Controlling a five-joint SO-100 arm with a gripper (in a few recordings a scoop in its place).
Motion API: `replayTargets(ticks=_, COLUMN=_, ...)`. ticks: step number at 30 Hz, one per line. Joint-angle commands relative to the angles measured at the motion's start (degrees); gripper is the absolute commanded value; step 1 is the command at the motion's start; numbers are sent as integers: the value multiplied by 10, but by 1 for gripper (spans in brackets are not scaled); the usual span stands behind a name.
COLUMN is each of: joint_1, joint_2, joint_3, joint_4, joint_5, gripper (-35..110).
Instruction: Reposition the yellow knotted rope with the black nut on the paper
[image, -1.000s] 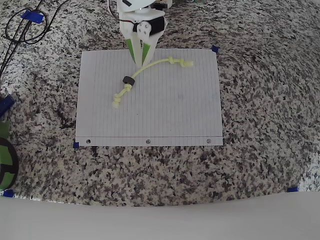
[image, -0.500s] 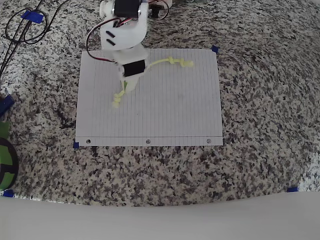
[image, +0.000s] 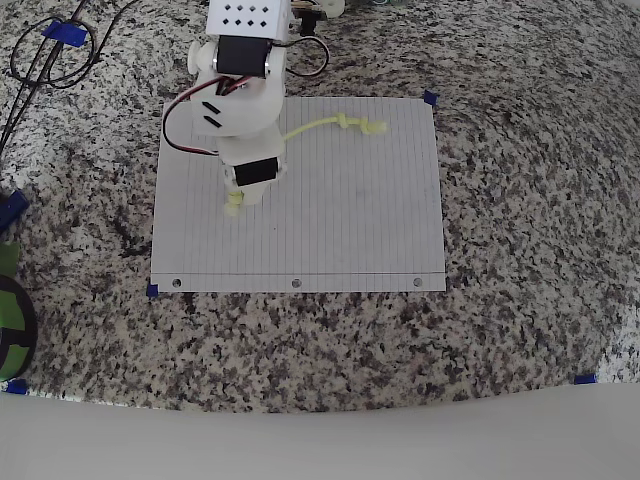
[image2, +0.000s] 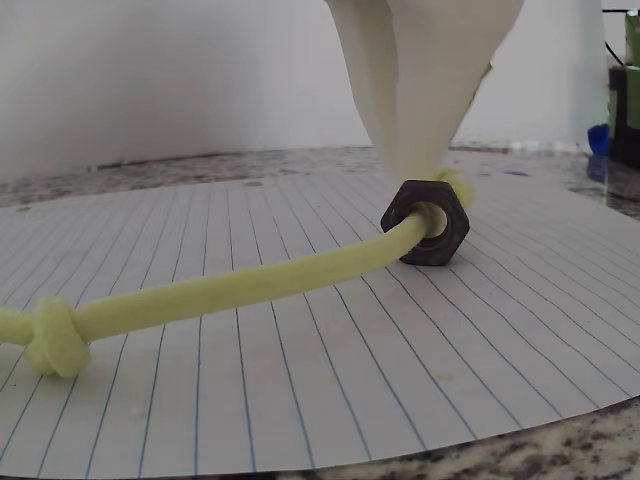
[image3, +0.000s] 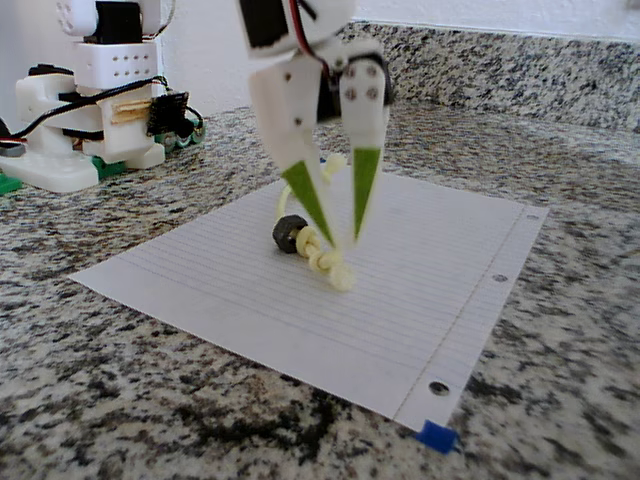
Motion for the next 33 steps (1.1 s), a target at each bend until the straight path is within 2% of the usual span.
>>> replayTargets(ticks=1, joint_1=2, joint_2=-6, joint_3=-21, joint_4=2, joint_5=-4, gripper=0)
replayTargets(ticks=10, joint_1=20, joint_2=-18, joint_3=-21, joint_4=13, joint_5=-1, gripper=0)
replayTargets(ticks=23, joint_1=65, joint_2=39, joint_3=-18, joint_4=154, joint_5=3, gripper=0)
replayTargets(ticks=33, joint_1=83, joint_2=60, joint_3=-9, joint_4=199, joint_5=2, gripper=0)
